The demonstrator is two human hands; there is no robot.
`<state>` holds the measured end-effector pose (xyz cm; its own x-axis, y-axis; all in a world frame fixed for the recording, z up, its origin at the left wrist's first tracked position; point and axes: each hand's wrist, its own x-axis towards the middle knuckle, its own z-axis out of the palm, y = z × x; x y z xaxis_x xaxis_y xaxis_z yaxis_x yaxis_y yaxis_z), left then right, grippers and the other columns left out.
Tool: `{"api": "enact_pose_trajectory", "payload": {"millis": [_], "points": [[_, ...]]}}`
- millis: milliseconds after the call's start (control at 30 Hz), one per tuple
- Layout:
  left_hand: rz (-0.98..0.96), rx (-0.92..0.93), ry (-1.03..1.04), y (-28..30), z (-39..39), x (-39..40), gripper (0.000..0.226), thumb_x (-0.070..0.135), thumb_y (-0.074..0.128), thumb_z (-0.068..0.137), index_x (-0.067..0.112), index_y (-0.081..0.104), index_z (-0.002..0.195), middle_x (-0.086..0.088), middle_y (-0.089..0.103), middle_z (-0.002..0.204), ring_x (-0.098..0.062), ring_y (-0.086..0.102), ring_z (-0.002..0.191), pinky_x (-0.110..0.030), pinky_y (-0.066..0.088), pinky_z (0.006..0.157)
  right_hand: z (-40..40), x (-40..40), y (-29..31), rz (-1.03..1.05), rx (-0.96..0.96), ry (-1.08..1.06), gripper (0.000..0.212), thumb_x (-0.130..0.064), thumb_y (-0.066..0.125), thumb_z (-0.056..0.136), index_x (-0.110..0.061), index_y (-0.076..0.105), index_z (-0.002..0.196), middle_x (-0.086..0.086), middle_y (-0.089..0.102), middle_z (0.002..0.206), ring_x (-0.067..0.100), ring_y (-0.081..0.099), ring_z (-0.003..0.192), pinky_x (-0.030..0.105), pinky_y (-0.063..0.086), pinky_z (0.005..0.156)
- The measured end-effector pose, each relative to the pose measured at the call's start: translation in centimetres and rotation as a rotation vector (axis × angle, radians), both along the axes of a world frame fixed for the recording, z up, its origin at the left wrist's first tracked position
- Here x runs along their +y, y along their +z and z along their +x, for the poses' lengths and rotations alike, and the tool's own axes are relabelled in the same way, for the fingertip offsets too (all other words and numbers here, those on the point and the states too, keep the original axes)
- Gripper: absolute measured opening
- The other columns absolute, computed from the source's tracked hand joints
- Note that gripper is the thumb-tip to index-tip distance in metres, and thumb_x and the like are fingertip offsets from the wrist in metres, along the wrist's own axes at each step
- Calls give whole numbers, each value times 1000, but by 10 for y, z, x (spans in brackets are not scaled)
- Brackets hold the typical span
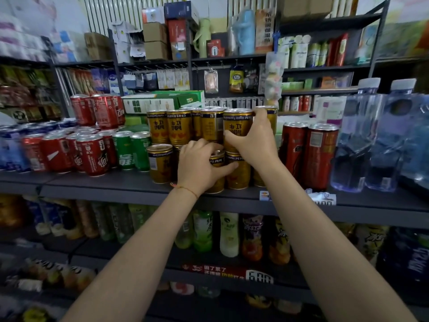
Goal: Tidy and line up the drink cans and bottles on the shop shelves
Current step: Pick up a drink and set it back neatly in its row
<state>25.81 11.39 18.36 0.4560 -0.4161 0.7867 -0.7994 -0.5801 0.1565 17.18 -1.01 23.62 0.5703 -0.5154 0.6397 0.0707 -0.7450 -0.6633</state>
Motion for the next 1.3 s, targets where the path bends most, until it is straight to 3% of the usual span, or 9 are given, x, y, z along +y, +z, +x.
{"api": "enact_pose_trajectory", "payload": {"millis": [200,267,367,500,667,833,1000,1133,1300], "points": [[172,62,-93,12,3,15,74,71,40,87,21,51,140,-3,59,130,-23,50,124,-42,38,106,-2,26,-14,-103,-176,-248,73,-43,65,86,-5,37,142,15,45,135,29,44,124,42,42,103],[132,34,-142,16,4,38,75,64,39,90,14,43,146,-7,47,147,-25,38,139,-44,27,117,-5,50,-16,-175,-417,-279,42,-28,58,89,-5,52,124,12,53,122,25,50,112,38,43,94],[-76,-97,-177,15,6,99,44,47,47,95,16,66,119,-4,66,119,-23,58,115,-45,44,100,0,99,-20,-169,-559,-54,9,-13,51,90,-11,57,97,-3,57,88,12,53,80,28,44,70],[-119,141,-116,-9,22,208,40,43,47,95,16,68,74,1,69,72,-18,63,69,-40,49,60,39,196,-38,-79,-333,217,5,-12,53,93,-17,55,94,-14,52,68,4,51,58,23,39,52],[92,600,49,-65,82,390,29,43,54,96,22,70,82,5,70,78,-13,65,74,-37,55,67,121,353,-88,63,192,534,14,-23,54,98,-24,61,86,-4,67,72,14,65,66,34,52,63],[-118,838,128,-119,117,584,26,34,54,98,24,72,81,4,70,76,-14,66,71,-38,54,67,175,516,-163,119,524,778,21,-28,53,101,-20,67,88,-2,69,77,13,67,64,32,53,63],[-328,937,233,-140,141,707,20,27,53,99,20,71,97,2,72,76,-16,68,63,-37,59,67,221,633,-200,326,627,915,23,-20,52,102,-15,69,88,4,71,74,20,67,64,31,52,61],[-347,963,210,-136,190,764,20,26,53,100,28,60,120,0,71,86,-8,66,61,-21,51,57,278,689,-193,424,461,847,21,-16,51,101,-17,69,90,5,71,76,22,68,66,35,54,61],[-300,861,216,-112,290,813,32,29,54,99,31,53,131,5,70,95,-8,69,68,-27,57,67,381,743,-165,349,262,810,19,-16,51,100,-26,67,96,-5,71,87,8,68,71,33,55,66]]}}
